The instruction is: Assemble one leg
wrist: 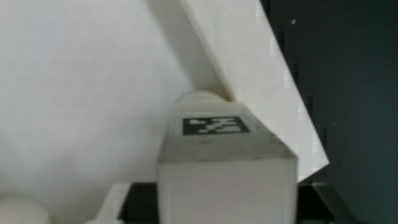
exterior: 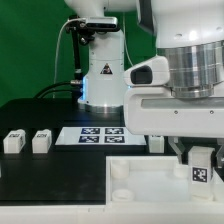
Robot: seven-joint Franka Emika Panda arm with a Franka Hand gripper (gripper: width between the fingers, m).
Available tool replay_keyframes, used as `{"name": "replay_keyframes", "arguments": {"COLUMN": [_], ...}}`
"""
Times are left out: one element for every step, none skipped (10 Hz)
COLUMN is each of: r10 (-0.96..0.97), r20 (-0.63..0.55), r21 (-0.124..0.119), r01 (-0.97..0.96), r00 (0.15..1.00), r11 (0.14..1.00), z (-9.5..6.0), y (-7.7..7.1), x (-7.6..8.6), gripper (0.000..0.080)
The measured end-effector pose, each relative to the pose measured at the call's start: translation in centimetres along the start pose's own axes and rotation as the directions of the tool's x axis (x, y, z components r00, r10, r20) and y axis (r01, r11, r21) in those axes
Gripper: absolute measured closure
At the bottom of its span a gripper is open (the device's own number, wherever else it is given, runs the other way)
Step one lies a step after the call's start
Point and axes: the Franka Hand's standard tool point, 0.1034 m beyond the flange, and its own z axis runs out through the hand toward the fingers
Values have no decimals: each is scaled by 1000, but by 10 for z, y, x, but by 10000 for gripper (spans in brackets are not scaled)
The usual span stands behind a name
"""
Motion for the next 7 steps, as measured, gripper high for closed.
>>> {"name": "replay_keyframes", "arguments": {"r10": [156,317,473,599,668,721,693], "r20": [3,11,28,39,54,64,62], "r21": [2,7,17,29,39,37,38], "r01": [-156,-317,-474,-600,-670,-723,-696], "r00": [988,948,880,800,742,690,718], "r11": [988,948,880,799,741,690,717], "z": [0,1,1,2,2,2,2], "y": [0,0,0,0,1,1,1], "x": [-1,-1,-1,-1,-1,0,-1], "gripper": [505,505,505,505,505,505,505]}}
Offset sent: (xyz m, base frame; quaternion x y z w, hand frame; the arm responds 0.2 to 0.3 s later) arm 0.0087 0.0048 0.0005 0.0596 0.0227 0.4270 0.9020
